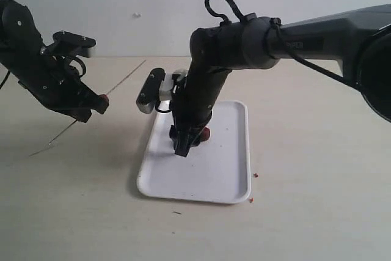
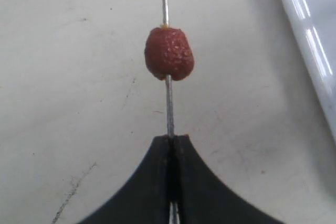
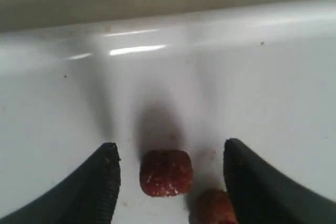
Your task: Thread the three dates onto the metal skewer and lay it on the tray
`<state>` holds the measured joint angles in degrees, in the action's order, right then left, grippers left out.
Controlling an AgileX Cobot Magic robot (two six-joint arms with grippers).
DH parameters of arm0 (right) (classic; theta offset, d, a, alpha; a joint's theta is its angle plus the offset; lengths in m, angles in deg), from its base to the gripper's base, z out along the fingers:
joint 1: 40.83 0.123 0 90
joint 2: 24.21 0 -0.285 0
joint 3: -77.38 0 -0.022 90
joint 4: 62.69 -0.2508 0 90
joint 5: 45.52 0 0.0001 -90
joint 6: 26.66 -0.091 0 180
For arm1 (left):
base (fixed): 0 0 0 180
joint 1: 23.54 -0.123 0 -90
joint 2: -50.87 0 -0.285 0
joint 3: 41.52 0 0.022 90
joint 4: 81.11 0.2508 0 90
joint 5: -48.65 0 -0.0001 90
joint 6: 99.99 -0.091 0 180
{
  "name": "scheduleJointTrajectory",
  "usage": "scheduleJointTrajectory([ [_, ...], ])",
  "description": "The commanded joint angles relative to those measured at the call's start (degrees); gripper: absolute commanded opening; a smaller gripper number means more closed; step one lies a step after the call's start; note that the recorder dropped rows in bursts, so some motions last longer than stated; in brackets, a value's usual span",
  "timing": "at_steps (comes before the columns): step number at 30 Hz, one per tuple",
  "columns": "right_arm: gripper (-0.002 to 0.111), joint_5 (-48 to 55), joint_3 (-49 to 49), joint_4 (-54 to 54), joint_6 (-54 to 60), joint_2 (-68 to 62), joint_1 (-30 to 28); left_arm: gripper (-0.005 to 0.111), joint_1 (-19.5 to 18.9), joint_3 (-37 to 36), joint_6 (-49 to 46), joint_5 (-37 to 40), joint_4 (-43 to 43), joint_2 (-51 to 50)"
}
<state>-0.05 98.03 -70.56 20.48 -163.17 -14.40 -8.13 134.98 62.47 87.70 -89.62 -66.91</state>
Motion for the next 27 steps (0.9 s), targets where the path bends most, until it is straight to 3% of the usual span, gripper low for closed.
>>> scheduleJointTrajectory([
  [1,0.055,0.85,0.54,1.35,-1.85,-0.42,-0.06,0.000,-0.13,-0.23,-0.21,-0.40,-0.66,0.71],
  [8,0.053,1.66,0.54,1.35,-1.85,-1.66,-0.06,0.000,-0.13,-0.23,-0.44,-0.41,-2.43,0.71],
  [14,0.034,1.42,0.54,1.35,-1.85,-1.66,-0.06,0.000,-0.13,-0.23,-0.65,-0.53,-2.78,0.71],
  [27,0.031,2.17,2.50,0.71,-5.71,-1.66,-0.06,0.000,-0.13,-0.23,-0.65,-0.53,-3.19,0.71],
])
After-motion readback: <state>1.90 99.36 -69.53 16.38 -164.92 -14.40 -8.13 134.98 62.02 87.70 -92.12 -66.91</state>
